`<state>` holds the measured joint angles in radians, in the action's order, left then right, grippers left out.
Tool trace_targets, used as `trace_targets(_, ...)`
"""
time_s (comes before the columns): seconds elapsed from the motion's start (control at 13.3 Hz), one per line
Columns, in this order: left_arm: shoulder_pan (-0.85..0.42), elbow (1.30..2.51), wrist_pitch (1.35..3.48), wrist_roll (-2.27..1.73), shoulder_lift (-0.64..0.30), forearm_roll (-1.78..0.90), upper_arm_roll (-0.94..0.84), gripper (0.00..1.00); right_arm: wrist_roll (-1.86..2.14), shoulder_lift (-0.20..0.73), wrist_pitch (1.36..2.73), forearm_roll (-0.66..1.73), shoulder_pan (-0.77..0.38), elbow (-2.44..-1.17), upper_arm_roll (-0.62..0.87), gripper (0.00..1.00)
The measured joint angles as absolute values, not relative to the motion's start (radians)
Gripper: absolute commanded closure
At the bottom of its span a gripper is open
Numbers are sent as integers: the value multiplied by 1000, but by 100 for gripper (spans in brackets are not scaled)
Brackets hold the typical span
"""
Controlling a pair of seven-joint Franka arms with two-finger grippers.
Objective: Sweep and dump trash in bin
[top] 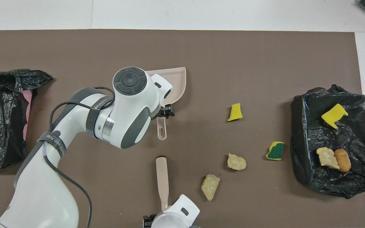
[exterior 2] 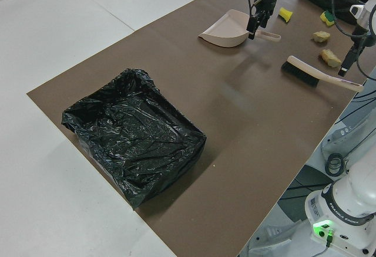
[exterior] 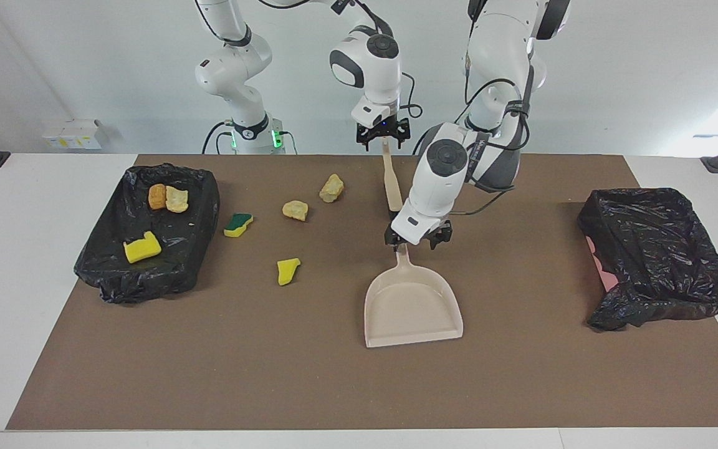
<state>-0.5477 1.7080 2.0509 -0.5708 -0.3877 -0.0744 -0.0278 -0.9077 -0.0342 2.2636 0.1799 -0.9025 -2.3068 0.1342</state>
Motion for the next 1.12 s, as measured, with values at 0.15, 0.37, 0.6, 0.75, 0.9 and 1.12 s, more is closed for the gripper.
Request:
trace_targets(0.15,-558,1706,2056,-590,-400,-75,-27,34,-915,-8,2271,180,-910,-2310,132,0)
trace_targets(0.37,-558,1703,2056,-591,-400,-76,-23,72,-915,-9,2272,180,-910,-2317,127,4)
trace_targets(0.6,-558,1699,2056,-588,-400,-76,-23,100,-915,-10,2272,180,-910,-2320,127,17)
trace_targets(0.75,-558,1697,2056,-588,-400,-76,-23,100,-915,-10,2272,180,-910,-2321,127,49)
trace_targets(0.9,-556,1694,2056,-564,-398,-75,-17,100,-915,-10,2273,180,-910,-2321,127,75)
trace_targets(1.12,-527,1687,2046,-446,-386,-75,-1,100,-915,-10,2273,180,-910,-2321,127,100)
